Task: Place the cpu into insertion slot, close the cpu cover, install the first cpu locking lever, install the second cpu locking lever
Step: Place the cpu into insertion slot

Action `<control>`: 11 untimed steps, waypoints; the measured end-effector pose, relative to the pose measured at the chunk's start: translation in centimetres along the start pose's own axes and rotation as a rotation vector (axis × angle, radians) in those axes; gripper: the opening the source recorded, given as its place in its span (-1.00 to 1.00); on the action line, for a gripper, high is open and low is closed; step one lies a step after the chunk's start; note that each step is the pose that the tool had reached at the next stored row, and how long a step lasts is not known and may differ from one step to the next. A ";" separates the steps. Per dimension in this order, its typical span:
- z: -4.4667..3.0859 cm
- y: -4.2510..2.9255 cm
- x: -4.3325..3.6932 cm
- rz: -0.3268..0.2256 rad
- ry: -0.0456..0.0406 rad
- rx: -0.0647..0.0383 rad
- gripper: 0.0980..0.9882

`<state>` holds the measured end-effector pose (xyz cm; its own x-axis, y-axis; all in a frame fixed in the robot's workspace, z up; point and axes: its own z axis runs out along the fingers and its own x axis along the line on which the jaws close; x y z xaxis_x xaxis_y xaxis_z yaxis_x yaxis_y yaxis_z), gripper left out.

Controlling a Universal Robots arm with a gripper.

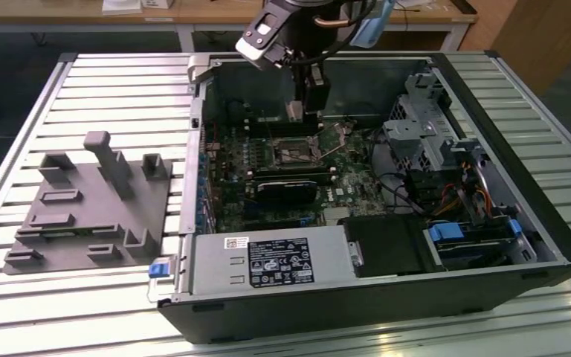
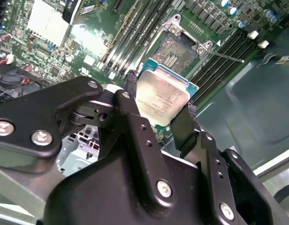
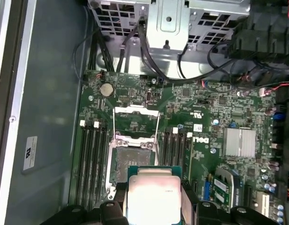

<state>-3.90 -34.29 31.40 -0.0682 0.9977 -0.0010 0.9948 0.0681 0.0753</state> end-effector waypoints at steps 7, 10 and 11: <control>1.08 -0.06 0.26 0.000 0.0000 0.000 -0.01; 1.34 -0.08 0.28 0.001 0.0000 0.000 -0.01; 1.41 -0.09 0.32 0.001 -0.0001 0.000 -0.01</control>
<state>-3.90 -33.97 29.98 -0.0674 0.9977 -0.0011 0.9949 0.0673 0.0753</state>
